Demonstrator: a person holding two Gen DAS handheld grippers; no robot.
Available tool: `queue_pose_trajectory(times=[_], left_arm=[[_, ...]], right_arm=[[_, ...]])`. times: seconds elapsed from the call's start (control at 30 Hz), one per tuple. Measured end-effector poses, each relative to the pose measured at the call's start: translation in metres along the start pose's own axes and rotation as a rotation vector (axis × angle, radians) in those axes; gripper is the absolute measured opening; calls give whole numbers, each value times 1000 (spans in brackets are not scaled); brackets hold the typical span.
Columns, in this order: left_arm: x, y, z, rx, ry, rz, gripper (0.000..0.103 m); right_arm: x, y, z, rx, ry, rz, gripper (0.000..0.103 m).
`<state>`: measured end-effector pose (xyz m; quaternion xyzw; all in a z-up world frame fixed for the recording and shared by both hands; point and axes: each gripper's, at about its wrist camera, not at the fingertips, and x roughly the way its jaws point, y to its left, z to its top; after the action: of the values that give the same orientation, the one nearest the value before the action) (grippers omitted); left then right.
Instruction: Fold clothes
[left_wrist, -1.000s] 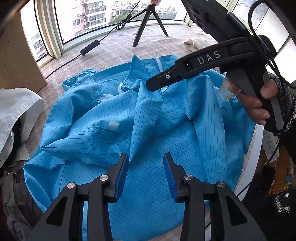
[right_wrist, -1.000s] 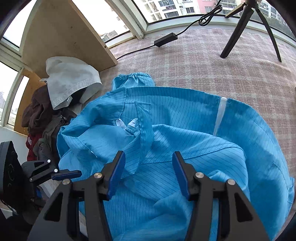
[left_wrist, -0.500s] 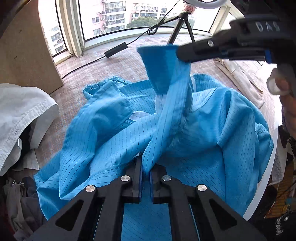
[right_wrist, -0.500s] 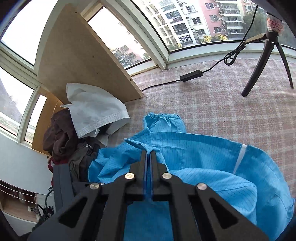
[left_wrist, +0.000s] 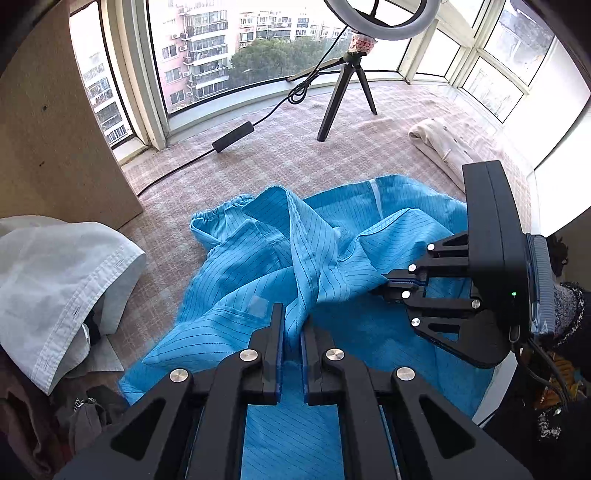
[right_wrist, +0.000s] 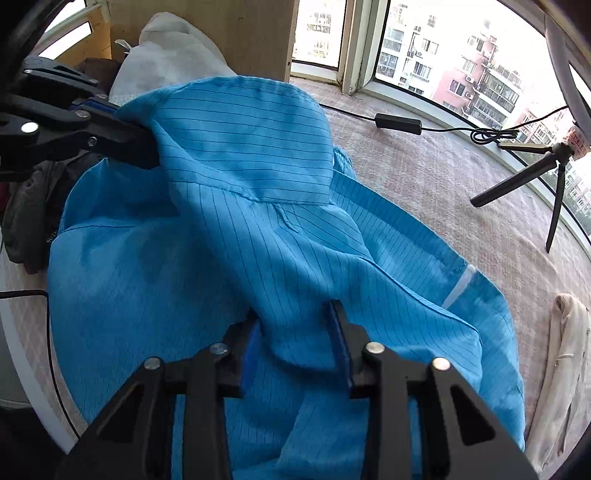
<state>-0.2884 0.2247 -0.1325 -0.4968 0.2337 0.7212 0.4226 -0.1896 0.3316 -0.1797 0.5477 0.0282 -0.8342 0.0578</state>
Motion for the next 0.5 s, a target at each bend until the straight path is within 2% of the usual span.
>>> queue_pose_trajectory(times=[0.03,0.1,0.13,0.17,0.2,0.23,0.3,0.33,0.4,0.5], left_arm=[[-2,-1,1,22,0,27,9],[-11,5,2,39,-12,61,10],[-16,11,2,31,-22,65,15],[-22,18,3,15,-33,72,29],[-26,24,2,7,-44,101,32],[-30,30,2,-1,-55,130,28],[-39,42,0,-17,-77,189,26],[-42,47,-1,-32,-85,192,26],[-45,48,-9,-59,-92,130,26],[-37,21,-29,6,-55,78,26]], right_arm=[[-2,-8,1,38,5,31,1],[-16,-18,-3,45,-9,24,1],[-25,-22,-5,40,-17,13,1],[-33,-28,-8,49,-14,14,1],[-40,-34,-13,67,-4,25,1],[-48,-41,-17,85,7,36,1],[-61,-53,-25,131,27,55,1],[-66,-56,-28,140,29,56,1],[-74,-59,-34,153,29,45,1],[-70,-74,-47,191,50,13,1]])
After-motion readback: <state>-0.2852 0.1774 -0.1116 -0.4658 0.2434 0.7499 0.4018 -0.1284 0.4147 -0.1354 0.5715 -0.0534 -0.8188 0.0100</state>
